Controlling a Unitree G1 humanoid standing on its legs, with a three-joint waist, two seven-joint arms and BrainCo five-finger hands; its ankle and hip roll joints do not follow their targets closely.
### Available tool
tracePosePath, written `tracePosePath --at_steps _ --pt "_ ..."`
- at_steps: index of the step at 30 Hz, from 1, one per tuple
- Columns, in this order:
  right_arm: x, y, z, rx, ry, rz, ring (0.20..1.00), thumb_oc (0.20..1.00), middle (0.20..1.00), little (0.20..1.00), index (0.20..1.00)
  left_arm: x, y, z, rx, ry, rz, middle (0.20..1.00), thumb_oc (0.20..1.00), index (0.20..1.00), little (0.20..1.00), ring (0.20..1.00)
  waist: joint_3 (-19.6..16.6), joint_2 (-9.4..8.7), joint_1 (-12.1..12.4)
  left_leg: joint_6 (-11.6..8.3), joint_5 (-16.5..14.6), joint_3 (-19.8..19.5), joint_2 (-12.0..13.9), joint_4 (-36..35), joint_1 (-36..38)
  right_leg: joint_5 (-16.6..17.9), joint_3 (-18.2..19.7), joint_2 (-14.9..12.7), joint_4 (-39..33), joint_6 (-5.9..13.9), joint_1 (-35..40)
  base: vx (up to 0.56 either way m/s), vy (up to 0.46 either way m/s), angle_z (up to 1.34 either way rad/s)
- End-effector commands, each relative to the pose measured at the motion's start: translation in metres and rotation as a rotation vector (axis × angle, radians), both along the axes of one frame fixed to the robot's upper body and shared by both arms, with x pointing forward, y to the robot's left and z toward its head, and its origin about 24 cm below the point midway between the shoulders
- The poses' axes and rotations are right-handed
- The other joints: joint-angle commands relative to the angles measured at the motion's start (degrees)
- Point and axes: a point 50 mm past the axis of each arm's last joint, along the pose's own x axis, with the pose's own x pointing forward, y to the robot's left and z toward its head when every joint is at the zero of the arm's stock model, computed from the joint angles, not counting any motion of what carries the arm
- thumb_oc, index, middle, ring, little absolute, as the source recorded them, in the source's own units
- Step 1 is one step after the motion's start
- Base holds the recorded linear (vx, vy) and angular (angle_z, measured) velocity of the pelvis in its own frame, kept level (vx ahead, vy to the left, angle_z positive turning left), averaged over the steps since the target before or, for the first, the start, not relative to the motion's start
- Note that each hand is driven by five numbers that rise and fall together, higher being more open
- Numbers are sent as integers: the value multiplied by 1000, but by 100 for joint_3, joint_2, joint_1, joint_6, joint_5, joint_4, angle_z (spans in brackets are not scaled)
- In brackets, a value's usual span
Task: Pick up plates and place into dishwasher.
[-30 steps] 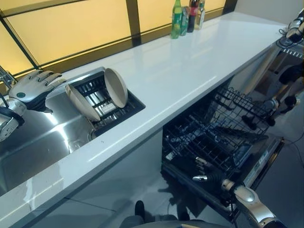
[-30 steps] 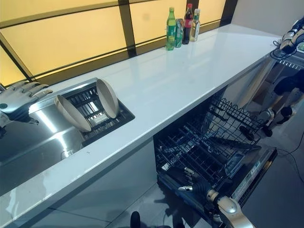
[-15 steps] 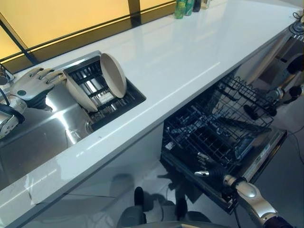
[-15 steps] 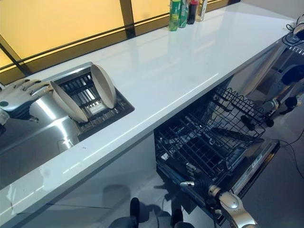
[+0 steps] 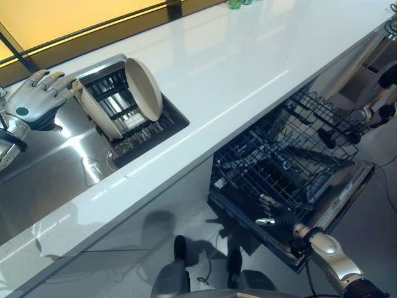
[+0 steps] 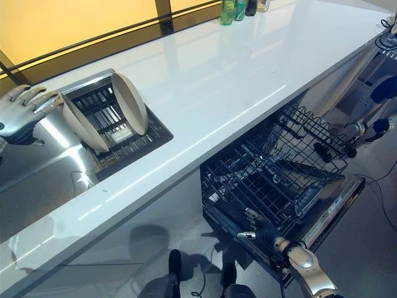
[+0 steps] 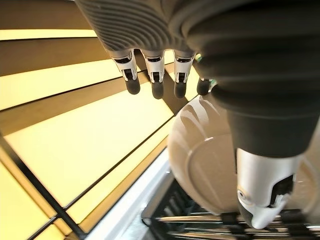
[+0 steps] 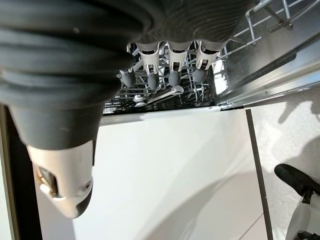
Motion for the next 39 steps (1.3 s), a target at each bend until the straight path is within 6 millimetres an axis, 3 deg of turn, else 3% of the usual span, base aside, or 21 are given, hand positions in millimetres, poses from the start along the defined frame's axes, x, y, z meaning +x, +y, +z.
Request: tracePosePath --at_steps 1,10,23,39 --pt "19 9 32 42 -175 45 1000 1000 1000 1000 1000 2 14 31 -2 -165 122 1000 1000 1000 1000 1000 138 -165 -107 213 -956 233 -502 116 328 -17 38 -139 145 443 -437 0 0 0" --pt "14 17 23 47 -158 48 1000 1000 1000 1000 1000 -5 26 46 -15 -303 236 1000 1000 1000 1000 1000 29 -148 -52 224 -991 190 -519 127 368 -58 -8 -156 145 440 -367 4 -11 0" --pt "13 15 19 41 -144 30 1000 1000 1000 1000 1000 11 -4 31 14 -185 22 1000 1000 1000 1000 1000 6 -152 -147 241 -1026 249 -518 125 396 -43 65 -139 166 460 -396 1 -2 0" --pt "21 8 27 23 -178 0 1000 1000 1000 1000 1000 21 -9 13 25 -47 5 1000 1000 1000 1000 1000 209 -254 -284 278 -1023 376 -516 165 321 6 200 -110 280 478 -590 -17 17 -3"
